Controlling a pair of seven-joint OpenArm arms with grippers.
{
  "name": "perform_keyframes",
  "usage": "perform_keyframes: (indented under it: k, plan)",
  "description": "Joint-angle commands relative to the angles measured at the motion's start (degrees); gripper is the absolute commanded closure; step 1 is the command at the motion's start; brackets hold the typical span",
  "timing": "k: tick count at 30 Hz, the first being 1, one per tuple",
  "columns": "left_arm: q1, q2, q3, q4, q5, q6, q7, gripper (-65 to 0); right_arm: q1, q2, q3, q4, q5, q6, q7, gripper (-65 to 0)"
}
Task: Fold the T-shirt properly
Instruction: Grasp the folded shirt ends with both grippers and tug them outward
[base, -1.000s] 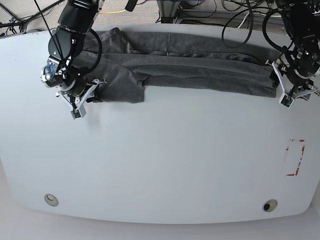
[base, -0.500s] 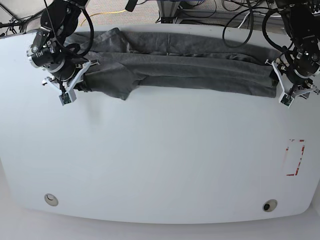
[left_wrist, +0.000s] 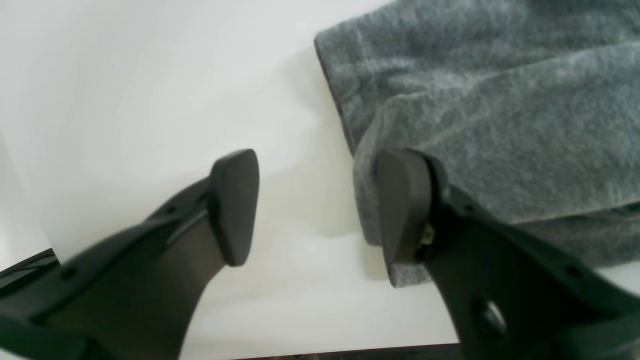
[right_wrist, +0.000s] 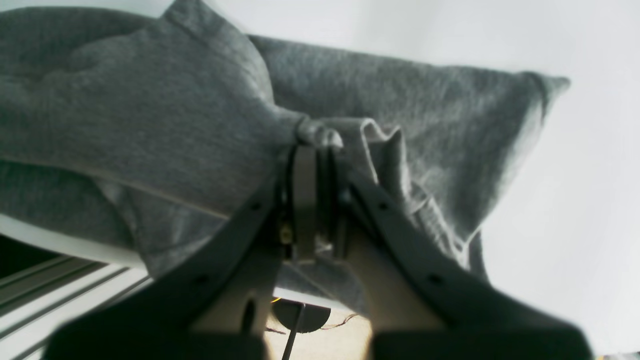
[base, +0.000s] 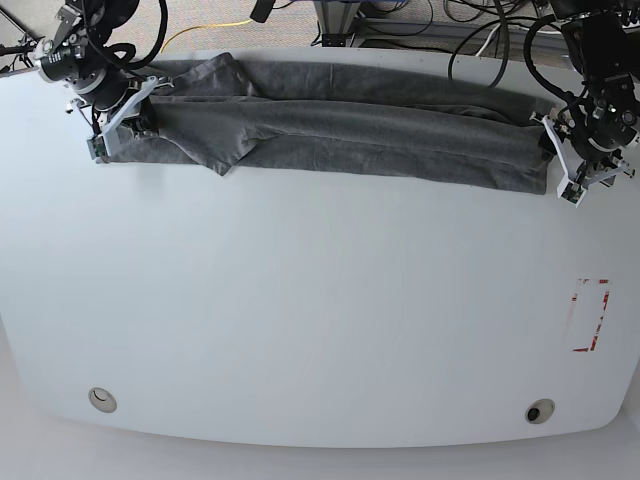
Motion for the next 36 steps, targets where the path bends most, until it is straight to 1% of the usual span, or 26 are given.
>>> perform_keyframes:
  k: [1, 4, 6, 9, 11, 13, 16, 20, 22, 24, 26, 30, 31, 32, 34, 36]
  plan:
    - [-0.5, -0.8, -0.2, 0.8, 0.0, 0.3, -0.4, -34.4, -0.8, 0.6, 0.3, 1.1, 1.0, 0.1, 0.8, -6.0]
    - [-0.5, -0.8, -0.1, 0.8, 0.0, 0.3, -0.4, -34.4, -1.9, 0.4, 0.5, 1.0, 0.8, 0.1, 1.0, -14.9]
    - [-0.5, -0.9, -0.1, 0.8, 0.0, 0.3, -0.4, -34.4, -2.6, 0.4, 0.6, 0.8, 0.6, 0.1, 1.1, -19.5]
    - [-0.6, -1.0, -0.1, 0.8, 0.0, 0.3, -0.4, -34.4, -3.1, 0.5, 1.7, 0.8, -1.3, 0.1, 1.2, -24.9]
    - [-0.6, -1.0, -0.1, 1.2, 0.0, 0.3, -0.4, -34.4, -3.0, 0.5, 4.0, 1.0, -2.4, 0.1, 1.2, -27.7]
    - [-0.6, -1.0, -0.1, 1.2, -0.4, 0.3, -0.3, -34.4, -2.9, 0.5, 6.1, 1.3, -2.1, 0.1, 1.2, -31.5]
    - [-1.1, -0.8, -0.1, 2.3, -0.4, 0.3, -0.3, -34.4, -2.8, 0.8, 7.2, 1.3, 1.0, 0.1, 1.2, -36.8]
    - [-2.7, -0.6, -0.4, 2.6, -0.4, 0.3, 0.0, -34.4, -3.0, 0.9, 6.6, 1.3, 7.6, 0.1, 0.8, -48.8]
    - [-2.9, -0.1, -0.4, 2.7, -0.4, 0.3, 0.0, -34.4, -3.2, 0.8, 5.2, 1.3, 10.9, 0.1, 0.8, -54.2]
    - [-3.1, 0.9, -0.6, 2.7, -0.4, 0.3, 0.0, -34.4, -3.2, 0.8, 2.6, 1.2, 13.1, 0.1, 0.8, -56.9]
    - [-3.1, 1.0, -1.9, 2.7, -0.5, 0.3, 0.0, -34.6, -3.0, 0.8, 0.3, 1.1, 13.2, 0.1, 0.8, -55.6]
    - [-3.1, 2.5, -6.1, 2.7, -2.8, 0.3, 0.0, -34.9, -2.7, 0.5, -4.3, -0.8, 12.7, 0.1, 1.1, -44.7]
    - [-3.0, 2.5, -7.5, 2.7, -4.3, 0.3, 0.0, -34.9, -2.4, 0.5, -5.4, -1.7, 11.4, 0.1, 1.1, -40.4]
    - [-3.0, 2.5, -8.3, 2.7, -5.5, 0.3, 0.0, -34.9, -1.7, 0.4, -6.0, -2.3, 10.4, 0.1, 1.2, -38.0]
    - [-3.1, 2.4, -10.3, 2.3, -9.0, 0.3, 0.8, -35.0, -0.2, 0.3, -7.7, -4.6, 6.4, 0.1, 1.2, -32.3]
    - [-3.1, 2.4, -12.1, 2.1, -12.1, 0.3, 2.9, -35.1, 1.4, 0.2, -8.9, -7.3, 2.6, 0.1, 1.5, -29.0]
